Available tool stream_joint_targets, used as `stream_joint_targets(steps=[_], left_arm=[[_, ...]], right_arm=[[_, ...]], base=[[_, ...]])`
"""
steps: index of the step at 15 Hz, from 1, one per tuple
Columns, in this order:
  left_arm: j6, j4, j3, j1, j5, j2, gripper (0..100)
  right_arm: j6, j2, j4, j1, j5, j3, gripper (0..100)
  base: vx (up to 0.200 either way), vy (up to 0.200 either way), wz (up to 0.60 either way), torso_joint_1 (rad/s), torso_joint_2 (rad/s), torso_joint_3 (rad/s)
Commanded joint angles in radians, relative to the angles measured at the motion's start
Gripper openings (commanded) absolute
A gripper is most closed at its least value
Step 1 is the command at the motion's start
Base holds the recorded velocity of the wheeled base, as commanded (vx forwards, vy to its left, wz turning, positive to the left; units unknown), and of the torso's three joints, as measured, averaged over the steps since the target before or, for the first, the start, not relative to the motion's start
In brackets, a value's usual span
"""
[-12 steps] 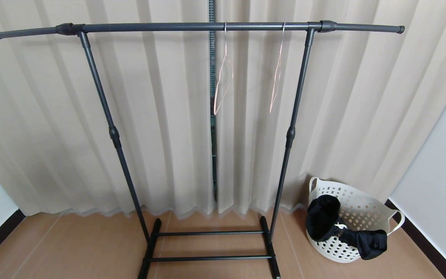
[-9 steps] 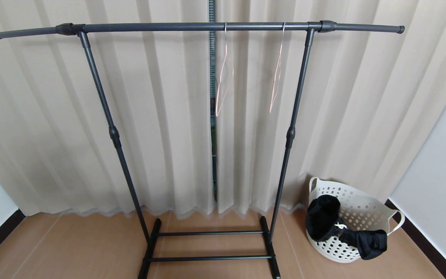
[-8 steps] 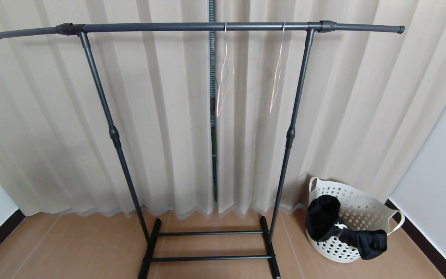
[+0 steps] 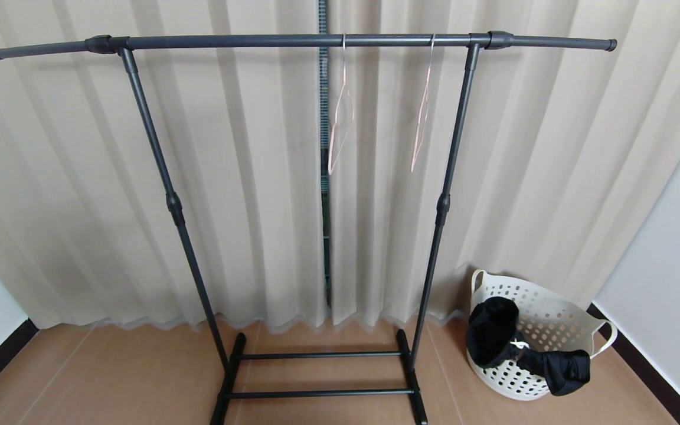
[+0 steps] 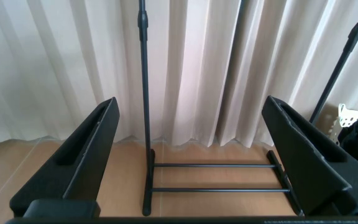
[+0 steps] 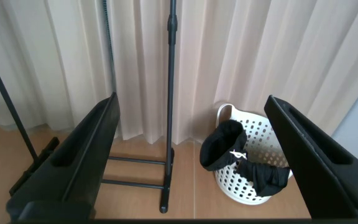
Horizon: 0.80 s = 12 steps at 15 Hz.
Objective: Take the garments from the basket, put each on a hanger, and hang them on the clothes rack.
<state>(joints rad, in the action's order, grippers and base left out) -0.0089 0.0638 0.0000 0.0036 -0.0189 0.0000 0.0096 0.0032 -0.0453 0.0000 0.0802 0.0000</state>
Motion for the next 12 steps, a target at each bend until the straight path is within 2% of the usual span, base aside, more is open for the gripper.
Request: stream_joint_targets(steps=[1, 12], left_arm=[[0.000, 0.001, 0.000, -0.001, 0.001, 0.000, 100], [0.000, 0.001, 0.000, 0.001, 0.001, 0.000, 100]], right_arm=[[0.000, 0.001, -0.001, 0.000, 0.001, 0.000, 100], [-0.003, 0.001, -0.001, 0.000, 0.001, 0.000, 100]], base=[[0.000, 0.000, 0.00, 0.000, 0.00, 0.000], [0.000, 0.000, 0.00, 0.000, 0.00, 0.000]])
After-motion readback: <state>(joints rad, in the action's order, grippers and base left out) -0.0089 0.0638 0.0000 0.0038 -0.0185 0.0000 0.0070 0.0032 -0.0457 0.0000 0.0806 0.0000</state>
